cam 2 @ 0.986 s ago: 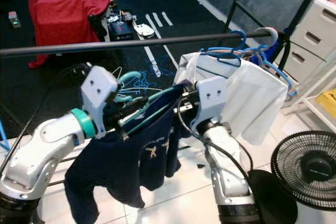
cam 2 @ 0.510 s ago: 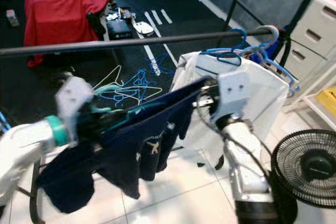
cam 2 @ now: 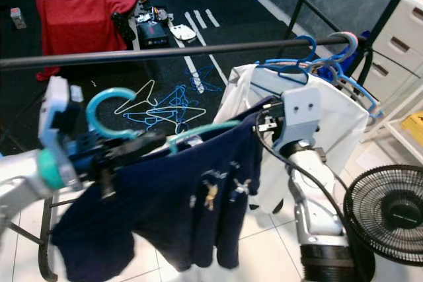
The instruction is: Hang hanger
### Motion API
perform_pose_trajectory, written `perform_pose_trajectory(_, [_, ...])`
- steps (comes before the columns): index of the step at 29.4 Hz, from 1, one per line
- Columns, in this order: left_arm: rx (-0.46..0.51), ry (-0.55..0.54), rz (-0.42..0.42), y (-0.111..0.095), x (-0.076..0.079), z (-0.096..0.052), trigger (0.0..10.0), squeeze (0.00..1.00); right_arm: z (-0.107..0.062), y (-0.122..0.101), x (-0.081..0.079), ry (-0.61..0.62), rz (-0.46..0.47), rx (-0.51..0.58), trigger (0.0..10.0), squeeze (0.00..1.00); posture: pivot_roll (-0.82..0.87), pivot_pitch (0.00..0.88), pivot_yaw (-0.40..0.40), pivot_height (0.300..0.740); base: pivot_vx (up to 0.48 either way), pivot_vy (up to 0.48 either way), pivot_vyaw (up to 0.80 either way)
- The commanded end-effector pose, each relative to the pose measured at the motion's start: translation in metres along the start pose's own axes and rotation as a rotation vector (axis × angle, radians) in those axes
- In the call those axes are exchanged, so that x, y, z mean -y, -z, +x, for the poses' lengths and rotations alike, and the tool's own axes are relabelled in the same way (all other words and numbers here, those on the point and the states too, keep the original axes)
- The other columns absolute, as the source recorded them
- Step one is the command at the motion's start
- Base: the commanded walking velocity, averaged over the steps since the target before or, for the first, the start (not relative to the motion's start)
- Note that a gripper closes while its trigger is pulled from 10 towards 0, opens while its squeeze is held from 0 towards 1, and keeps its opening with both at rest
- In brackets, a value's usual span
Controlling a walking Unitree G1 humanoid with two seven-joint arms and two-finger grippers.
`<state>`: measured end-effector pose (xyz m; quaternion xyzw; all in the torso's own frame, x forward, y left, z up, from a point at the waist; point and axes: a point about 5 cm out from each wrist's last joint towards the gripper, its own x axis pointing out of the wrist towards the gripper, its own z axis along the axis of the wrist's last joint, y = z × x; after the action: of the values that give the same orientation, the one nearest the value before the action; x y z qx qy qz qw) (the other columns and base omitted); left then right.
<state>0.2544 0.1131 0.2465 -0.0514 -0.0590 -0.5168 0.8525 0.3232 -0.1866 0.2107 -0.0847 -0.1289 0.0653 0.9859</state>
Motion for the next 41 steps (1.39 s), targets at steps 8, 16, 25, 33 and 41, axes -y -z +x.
perform_pose_trajectory(8, [0.035, -0.002, 0.022, -0.003, 0.002, 0.007, 10.0, 0.0, -0.002, 0.001, -0.009, -0.04, 0.017, -0.005, 0.0, 0.0, -0.04, 0.095, 0.029, 0.74, 0.0, 0.0, 0.0])
perform_pose_trajectory(16, [-0.076, -0.086, 0.04, 0.028, 0.005, 0.015, 10.0, 0.0, -0.005, 0.002, -0.019, -0.084, 0.026, 0.001, 0.0, 0.0, -0.04, 0.089, 0.031, 0.74, 0.0, 0.0, 0.0])
perform_pose_trajectory(25, [-0.264, 0.006, 0.081, 0.048, 0.012, -0.008, 10.0, 0.0, 0.001, -0.009, 0.01, 0.017, 0.001, 0.039, 0.0, 0.0, -0.04, 0.079, 0.033, 0.74, 0.0, 0.0, 0.0])
perform_pose_trajectory(33, [-0.321, -0.044, 0.107, 0.055, 0.008, -0.014, 10.0, 0.0, 0.0, -0.007, 0.004, -0.002, -0.007, 0.04, 0.0, 0.0, -0.04, 0.079, 0.028, 0.74, 0.0, 0.0, 0.0])
perform_pose_trajectory(41, [-0.178, -0.416, 0.142, 0.035, -0.036, -0.012, 10.0, 0.0, -0.016, 0.013, -0.015, -0.078, 0.013, -0.044, 0.0, 0.0, -0.04, 0.089, 0.025, 0.74, 0.0, 0.0, 0.0])
